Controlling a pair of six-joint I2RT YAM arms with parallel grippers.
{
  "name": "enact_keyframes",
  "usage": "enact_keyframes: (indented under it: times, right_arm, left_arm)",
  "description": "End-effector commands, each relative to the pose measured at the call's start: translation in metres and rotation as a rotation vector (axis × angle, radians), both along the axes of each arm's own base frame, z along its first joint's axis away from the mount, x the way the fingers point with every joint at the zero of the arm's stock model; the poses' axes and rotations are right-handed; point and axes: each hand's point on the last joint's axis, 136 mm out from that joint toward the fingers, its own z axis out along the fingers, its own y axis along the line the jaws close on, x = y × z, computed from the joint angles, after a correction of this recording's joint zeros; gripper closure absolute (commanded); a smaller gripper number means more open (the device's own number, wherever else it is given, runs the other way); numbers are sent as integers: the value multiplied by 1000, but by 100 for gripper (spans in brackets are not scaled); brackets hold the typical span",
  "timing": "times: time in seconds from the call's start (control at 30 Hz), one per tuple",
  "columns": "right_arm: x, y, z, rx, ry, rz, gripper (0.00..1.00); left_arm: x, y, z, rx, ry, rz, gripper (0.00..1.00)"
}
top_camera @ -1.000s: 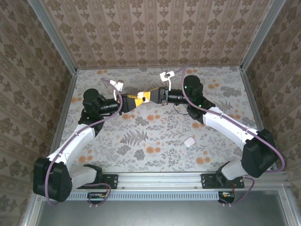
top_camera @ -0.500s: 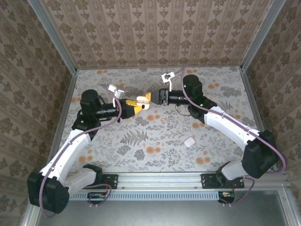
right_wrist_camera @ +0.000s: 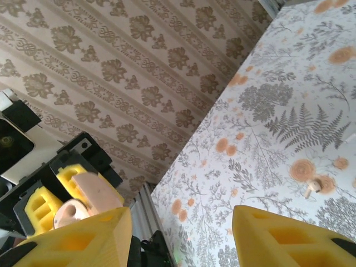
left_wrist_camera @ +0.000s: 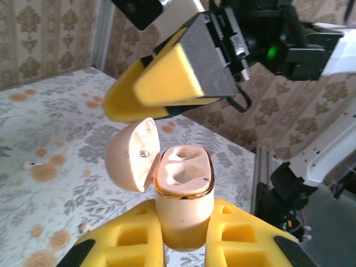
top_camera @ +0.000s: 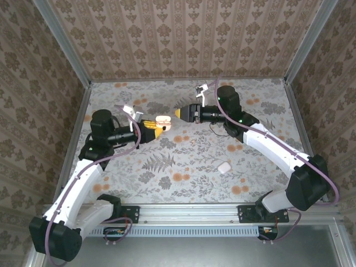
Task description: Insert wireless bluetooth earbuds into charging case
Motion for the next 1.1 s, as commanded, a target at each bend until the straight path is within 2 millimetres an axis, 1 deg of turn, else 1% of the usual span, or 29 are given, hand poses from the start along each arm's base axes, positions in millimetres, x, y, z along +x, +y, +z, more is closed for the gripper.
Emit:
enact_keyframes:
  times: [0.0,0.17,0.2,0.27,0.33,0.43,0.5,0.6,0.7,0.73,0.77,0.8,0.83,0.93,1.0,1.07]
  right_arm:
    - [-4,-11,33,7,-64,-41,49]
    - [6,-13,29,-3,-24,-95,49]
    - [11,-13,21,-22,2,-115,49]
    - [24,-15,-3,-71,77,-172,49]
    - [32,-15,-27,-118,149,-205,49]
    - [42,-11,-73,-245,280,-243,50]
    - [44,-3,-98,-324,345,-246,51]
    - [43,18,-132,-418,414,-243,54]
    - [42,41,-160,-505,461,-244,56]
    - [41,49,-165,-522,473,-242,57]
    - [41,56,-179,-550,498,-240,57]
    - [39,65,-186,-570,513,-236,58]
    - [40,71,-197,-592,530,-240,58]
    - [39,90,-220,-647,548,-252,60]
    - [40,99,-231,-675,543,-268,60]
    - [41,104,-241,-713,541,-295,59]
  left_arm:
    - [2,12,-6,38,-43,69,100]
    - [0,24,-12,50,-62,127,100]
    - [-1,26,-12,53,-67,136,100]
    - [-3,31,-13,68,-75,163,100]
    - [-5,37,-14,96,-87,198,100]
    - [-11,46,-14,134,-114,244,100]
    - [-17,51,-12,155,-136,271,100]
    - [-23,61,-9,185,-172,319,100]
    - [-26,69,-5,204,-200,364,100]
    - [-27,71,-5,207,-204,376,100]
    - [-29,71,-4,207,-210,376,100]
    - [-31,71,-4,205,-211,376,100]
    - [-28,75,-4,216,-215,405,100]
    - [-29,78,-7,227,-210,415,100]
    - [-30,78,-9,233,-205,418,100]
    - [-29,79,-11,237,-193,422,100]
